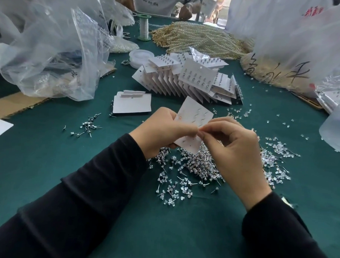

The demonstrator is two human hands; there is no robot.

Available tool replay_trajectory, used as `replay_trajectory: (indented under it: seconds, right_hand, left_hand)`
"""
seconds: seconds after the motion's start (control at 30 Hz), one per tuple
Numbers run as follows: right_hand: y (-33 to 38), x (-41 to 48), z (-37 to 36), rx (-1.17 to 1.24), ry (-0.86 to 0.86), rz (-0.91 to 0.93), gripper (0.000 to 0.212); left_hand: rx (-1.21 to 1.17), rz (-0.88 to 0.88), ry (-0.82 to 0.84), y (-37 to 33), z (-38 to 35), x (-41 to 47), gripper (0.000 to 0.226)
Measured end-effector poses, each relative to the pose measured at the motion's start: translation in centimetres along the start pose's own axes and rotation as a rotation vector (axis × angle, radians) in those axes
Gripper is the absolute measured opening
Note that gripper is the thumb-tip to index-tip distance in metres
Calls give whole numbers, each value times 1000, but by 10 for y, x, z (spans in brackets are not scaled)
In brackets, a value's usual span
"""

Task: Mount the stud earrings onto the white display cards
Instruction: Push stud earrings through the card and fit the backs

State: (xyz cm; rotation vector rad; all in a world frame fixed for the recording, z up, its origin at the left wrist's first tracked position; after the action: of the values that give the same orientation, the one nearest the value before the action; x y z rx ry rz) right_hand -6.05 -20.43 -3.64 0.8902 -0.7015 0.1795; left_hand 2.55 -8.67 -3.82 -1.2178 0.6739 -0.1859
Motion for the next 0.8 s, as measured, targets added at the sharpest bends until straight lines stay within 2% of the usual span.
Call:
replay_trajectory:
  seconds: [0.23,0.33,0.43,0.7,0.8]
  right_hand:
    - [-4,-1,2,51,-10,-34,15]
    - [-6,-1,3,90,-24,-64,14]
    - [-6,-1,2,82,0,-67,15]
    - [-5,-2,4,100,41,-92,11]
    - [-5,-2,2,102,32,-94,10]
  left_hand:
    - [3,5,-1,2,-1,2,7]
    - [-19,13,13,3,0,4,19]
    - [-11,10,16,4,-2,3,6]
    - [5,8,-6,2,-4,1,22]
    - [0,-16,-7,1,-5,1,35]
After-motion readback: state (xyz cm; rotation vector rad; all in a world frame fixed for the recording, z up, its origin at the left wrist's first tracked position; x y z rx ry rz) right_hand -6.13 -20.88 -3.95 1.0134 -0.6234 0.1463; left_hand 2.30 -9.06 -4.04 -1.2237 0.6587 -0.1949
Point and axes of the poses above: each hand's wrist, its own x-axis towards the middle knuckle, its own z-axis out of the back of the hand, y = z × x, the point moved 2 cm from there along x, towards the middle knuckle, and after that the axes turned 11 degrees about z, right-handed, at the moved point
